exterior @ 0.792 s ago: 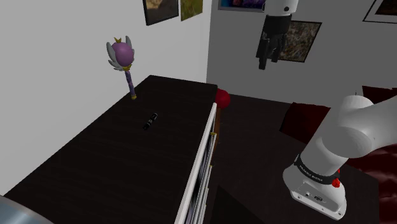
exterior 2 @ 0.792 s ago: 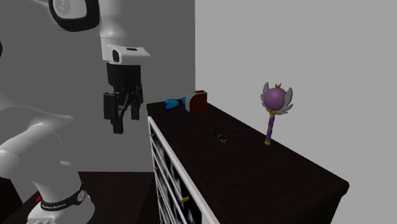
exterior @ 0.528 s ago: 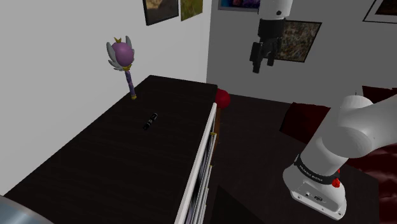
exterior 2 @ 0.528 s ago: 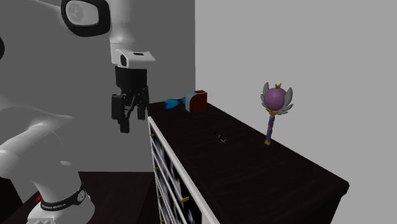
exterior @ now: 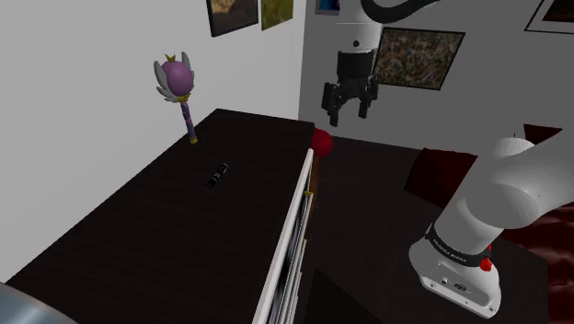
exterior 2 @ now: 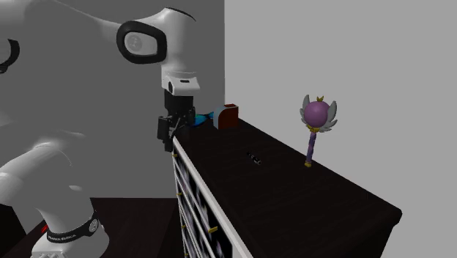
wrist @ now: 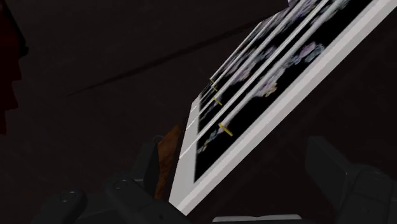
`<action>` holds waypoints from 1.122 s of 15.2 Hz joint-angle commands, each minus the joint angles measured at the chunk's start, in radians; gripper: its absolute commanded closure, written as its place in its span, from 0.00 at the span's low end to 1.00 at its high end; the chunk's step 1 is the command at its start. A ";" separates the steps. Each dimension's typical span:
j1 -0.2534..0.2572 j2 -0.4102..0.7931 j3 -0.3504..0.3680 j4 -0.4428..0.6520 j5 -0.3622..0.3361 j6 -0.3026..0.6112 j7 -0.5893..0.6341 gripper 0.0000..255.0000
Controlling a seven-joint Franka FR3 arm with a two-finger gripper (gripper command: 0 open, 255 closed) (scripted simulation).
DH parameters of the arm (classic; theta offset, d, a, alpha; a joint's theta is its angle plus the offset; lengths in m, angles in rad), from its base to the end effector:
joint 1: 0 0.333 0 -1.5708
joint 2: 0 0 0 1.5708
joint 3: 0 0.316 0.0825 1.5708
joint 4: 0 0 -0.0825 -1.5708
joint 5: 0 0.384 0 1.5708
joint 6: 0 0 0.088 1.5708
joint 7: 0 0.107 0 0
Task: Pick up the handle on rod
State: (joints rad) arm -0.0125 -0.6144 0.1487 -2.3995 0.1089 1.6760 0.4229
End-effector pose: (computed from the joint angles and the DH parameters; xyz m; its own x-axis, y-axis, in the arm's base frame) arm 0.3499 0.0651 0.5189 0.9376 -0.3292 -0.1118 -0.3282 -0.9442 0.0275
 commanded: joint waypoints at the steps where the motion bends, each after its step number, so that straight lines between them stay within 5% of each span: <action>1: 0.002 0.063 0.041 0.025 0.035 0.037 0.085 0.00; 9: -0.003 0.318 0.169 0.145 0.108 0.182 0.382 0.00; 17: 0.004 0.623 0.244 0.346 0.087 0.302 0.676 0.00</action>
State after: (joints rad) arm -0.0141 -0.0366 0.3818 -2.0881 0.2022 1.9643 1.0516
